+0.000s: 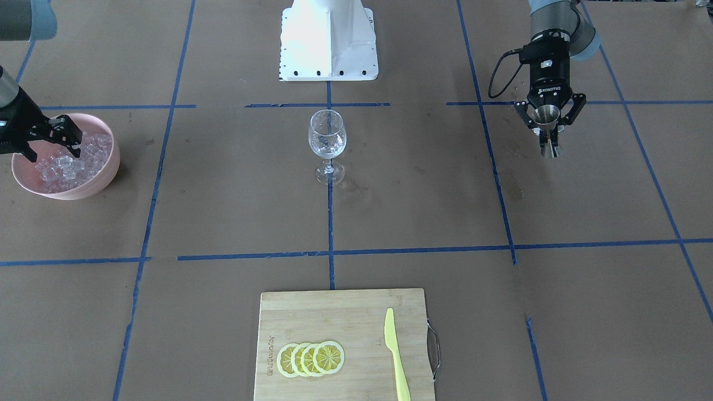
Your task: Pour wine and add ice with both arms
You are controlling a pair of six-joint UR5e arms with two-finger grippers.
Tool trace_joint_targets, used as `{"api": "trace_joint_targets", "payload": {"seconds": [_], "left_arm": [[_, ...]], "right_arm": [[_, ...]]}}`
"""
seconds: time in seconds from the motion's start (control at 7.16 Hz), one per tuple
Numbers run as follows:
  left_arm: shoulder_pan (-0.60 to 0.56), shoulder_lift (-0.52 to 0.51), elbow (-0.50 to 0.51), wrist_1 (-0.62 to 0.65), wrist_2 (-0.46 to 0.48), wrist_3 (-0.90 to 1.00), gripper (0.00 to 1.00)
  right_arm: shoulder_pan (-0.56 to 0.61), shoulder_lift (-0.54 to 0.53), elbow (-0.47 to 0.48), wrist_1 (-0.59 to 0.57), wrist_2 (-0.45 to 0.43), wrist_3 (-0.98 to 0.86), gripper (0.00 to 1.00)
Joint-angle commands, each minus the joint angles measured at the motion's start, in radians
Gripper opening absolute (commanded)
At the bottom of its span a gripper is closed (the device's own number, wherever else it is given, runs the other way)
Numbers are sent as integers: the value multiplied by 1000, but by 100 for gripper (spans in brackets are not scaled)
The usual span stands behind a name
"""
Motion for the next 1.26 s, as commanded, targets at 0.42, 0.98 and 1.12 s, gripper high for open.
{"api": "trace_joint_targets", "payload": {"seconds": [0.42, 0.98, 1.12], "left_arm": [[-2, 2, 2, 0, 0, 0, 0], [-2, 2, 0, 0, 0, 0, 0], [-2, 1, 0, 0, 0, 0, 0]], "right_arm": [[-8, 21, -37, -1, 5, -2, 58], [-8, 20, -35, -4, 10, -14, 11], [-8, 20, -32, -4, 10, -19, 0]]}}
